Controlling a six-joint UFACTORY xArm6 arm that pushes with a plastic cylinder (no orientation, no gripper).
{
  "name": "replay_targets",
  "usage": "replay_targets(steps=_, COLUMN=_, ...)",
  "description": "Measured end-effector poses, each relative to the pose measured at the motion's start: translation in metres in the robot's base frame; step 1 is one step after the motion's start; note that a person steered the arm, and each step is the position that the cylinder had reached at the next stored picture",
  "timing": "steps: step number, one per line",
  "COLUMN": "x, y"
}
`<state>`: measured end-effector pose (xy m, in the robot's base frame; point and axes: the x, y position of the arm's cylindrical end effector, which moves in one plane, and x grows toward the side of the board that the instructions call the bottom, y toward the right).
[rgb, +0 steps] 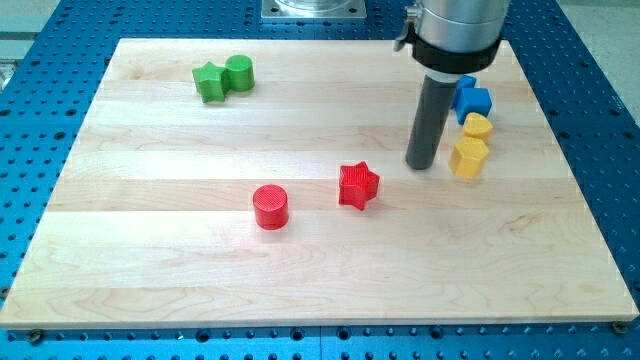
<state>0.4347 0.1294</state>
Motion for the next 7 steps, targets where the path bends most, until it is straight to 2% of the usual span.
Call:
replay_targets(steps=2, x=0.001, y=0.044)
replay_targets(steps=5, x=0.007, y=-0.134)
replay_targets(steps=6, x=0.030, y=-0.106)
replay_targets(steps=7, x=0.030, y=-0.039)
